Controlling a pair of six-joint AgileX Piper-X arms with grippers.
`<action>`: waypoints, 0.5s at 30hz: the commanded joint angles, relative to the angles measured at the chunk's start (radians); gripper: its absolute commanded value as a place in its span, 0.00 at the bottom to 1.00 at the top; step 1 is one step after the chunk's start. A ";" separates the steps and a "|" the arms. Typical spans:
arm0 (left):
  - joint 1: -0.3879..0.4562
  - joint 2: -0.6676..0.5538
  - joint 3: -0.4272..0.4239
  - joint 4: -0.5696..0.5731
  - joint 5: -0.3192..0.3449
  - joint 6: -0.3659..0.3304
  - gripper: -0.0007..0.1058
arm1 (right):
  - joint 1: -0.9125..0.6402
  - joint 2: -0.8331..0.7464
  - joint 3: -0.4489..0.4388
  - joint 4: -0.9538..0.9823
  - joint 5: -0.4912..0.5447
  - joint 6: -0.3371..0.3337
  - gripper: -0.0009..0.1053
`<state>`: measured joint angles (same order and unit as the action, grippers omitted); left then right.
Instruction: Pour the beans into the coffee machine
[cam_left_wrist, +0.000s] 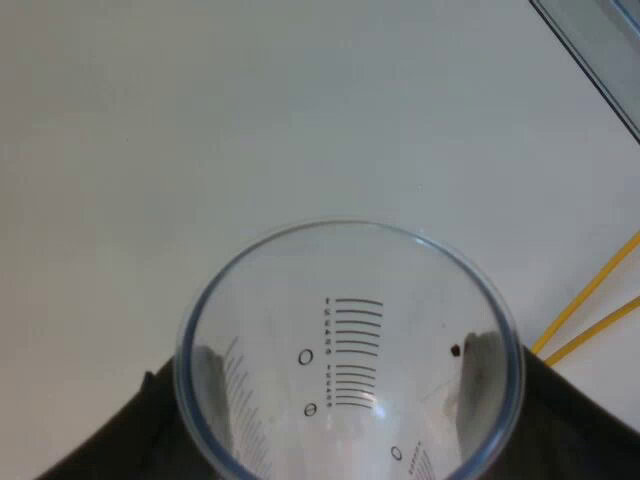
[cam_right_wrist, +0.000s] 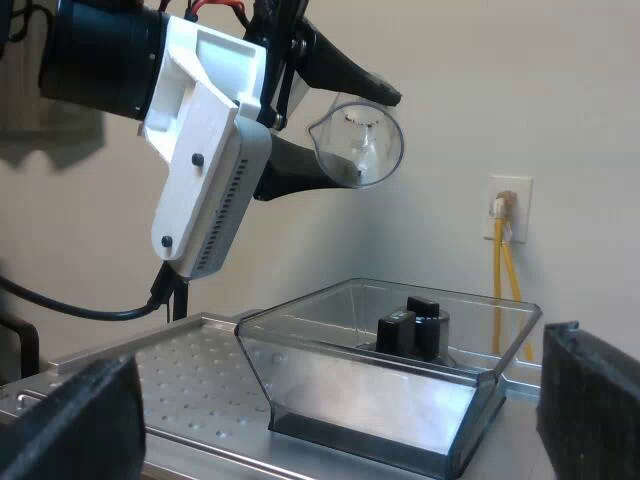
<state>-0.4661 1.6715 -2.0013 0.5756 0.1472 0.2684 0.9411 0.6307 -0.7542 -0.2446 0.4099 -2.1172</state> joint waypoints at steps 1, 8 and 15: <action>-0.008 -0.007 -0.009 -0.012 0.008 0.051 0.02 | 0.001 -0.010 -0.008 -0.012 -0.002 -0.002 0.77; -0.008 -0.007 -0.009 -0.012 0.008 0.178 0.02 | 0.001 -0.010 -0.008 -0.012 -0.002 -0.002 0.77; -0.008 -0.007 -0.009 -0.010 0.008 0.178 0.02 | 0.001 -0.010 -0.008 -0.012 -0.002 -0.002 0.77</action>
<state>-0.4661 1.6715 -2.0013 0.5756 0.1472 0.4358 0.9411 0.6307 -0.7542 -0.2446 0.4099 -2.1172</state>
